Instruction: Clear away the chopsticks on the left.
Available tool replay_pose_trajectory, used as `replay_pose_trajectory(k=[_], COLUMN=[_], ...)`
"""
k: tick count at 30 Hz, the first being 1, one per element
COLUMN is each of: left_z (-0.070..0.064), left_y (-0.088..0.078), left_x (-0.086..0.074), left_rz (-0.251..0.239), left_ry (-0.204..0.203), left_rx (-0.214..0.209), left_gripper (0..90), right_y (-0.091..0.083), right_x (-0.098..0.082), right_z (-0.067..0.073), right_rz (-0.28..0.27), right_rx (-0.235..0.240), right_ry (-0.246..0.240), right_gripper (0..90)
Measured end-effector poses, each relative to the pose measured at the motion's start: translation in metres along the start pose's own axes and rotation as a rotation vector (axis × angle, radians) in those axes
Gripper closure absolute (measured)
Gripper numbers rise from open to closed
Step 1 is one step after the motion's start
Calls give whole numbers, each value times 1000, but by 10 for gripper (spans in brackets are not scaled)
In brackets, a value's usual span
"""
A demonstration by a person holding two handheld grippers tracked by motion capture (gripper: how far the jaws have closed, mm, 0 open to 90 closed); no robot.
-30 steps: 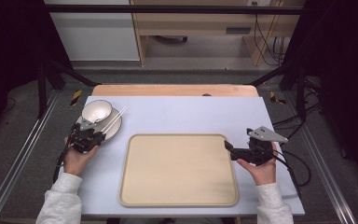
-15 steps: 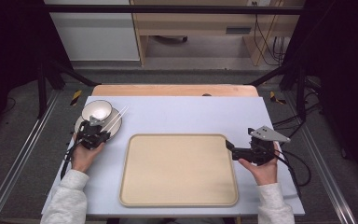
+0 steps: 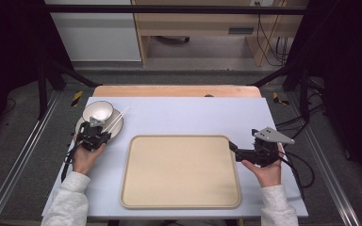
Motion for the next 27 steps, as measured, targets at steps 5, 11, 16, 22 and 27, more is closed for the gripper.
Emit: replay_pose_trajectory(k=[5, 11, 16, 22, 27], left_z=[-1, -8, -13, -24, -38], left_y=[-8, -24, -35, -49, -60], left_x=[3, 8, 11, 15, 14], left_rz=[-19, -76, -109, -136, -149], left_ry=[-37, -49, -64, -90, -103], left_rx=[-4, 2, 9, 17, 26], left_gripper=[841, 841, 841, 841, 840], right_y=[-3, -6, -6, -6, -7], right_x=[2, 3, 3, 2, 2], right_z=[-2, -4, -6, -9, -9], right_rz=[-10, -17, -18, -18, -19], right_rx=[-5, -15, -17, -26, -26], right_ry=[6, 10, 14, 24, 25], right_gripper=[42, 37, 28, 26, 26])
Point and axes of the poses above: each handheld gripper's, and its own axes: y roughly forward along the jaws, x roughly out of its top, z roughly to its left, the point moved 1 cm from there along y, roughly forward along the jaws, and after that the axes turned 14 degrees about -z, right-handed, at the moved point
